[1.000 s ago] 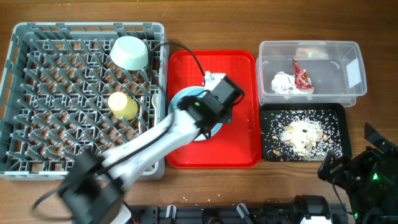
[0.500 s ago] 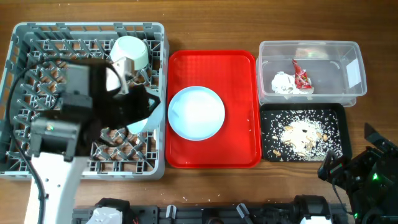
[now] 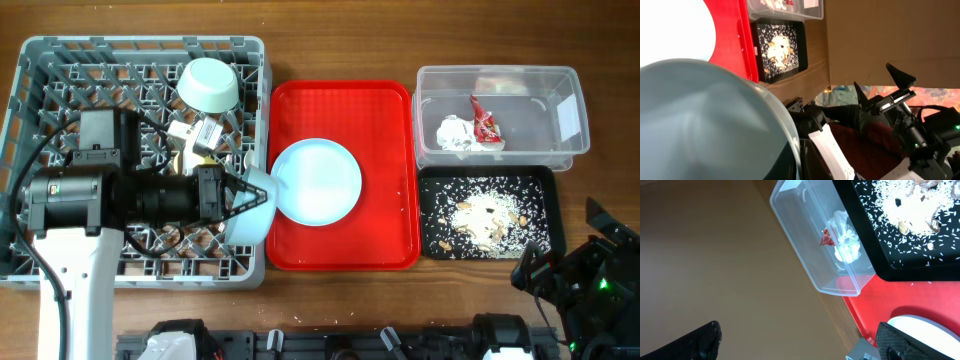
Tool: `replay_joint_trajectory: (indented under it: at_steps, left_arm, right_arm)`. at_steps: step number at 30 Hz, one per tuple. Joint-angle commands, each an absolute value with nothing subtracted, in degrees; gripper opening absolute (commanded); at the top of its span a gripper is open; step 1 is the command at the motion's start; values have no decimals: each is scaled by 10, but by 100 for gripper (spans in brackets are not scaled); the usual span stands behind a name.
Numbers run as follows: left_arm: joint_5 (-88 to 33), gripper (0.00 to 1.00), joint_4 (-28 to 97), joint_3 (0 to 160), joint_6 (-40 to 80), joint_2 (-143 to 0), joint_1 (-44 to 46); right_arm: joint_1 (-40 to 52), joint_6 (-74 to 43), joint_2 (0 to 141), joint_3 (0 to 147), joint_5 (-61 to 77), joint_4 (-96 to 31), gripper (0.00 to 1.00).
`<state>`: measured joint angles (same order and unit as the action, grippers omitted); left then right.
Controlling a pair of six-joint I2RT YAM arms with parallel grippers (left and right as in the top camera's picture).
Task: Sort waste into correct bins and load items into the dishwasher rack
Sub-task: 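Carry the small blue bowl with left gripper and place it in the rack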
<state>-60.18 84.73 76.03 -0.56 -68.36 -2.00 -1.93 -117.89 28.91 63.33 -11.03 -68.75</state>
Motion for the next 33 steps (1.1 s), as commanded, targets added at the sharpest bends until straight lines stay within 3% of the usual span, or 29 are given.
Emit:
replay_joint_trajectory:
  at_steps: [1,10,17,25,33]
  left_arm:
    - [-619,4,875,759,-52,-671,-44]
    - [-619,4,955,756,-86,-627,-114]
    - [-751,4,893,601,-87,-621,-170]
    - [-736,4,833,542,-143,-754,-232]
    - [-737,4,802,501,-165,-853,-233]
  right_arm:
    - [-19,-1187,288,631,-120,-687,100]
    - [-19,-1187,288,631,-120,-687,100]
    - [-19,-1187,288,631,-120,-687,100]
    - [-19,-1187,288,631,-120,-687,100]
    - [-19,-1187,288,631,-120,-687,100]
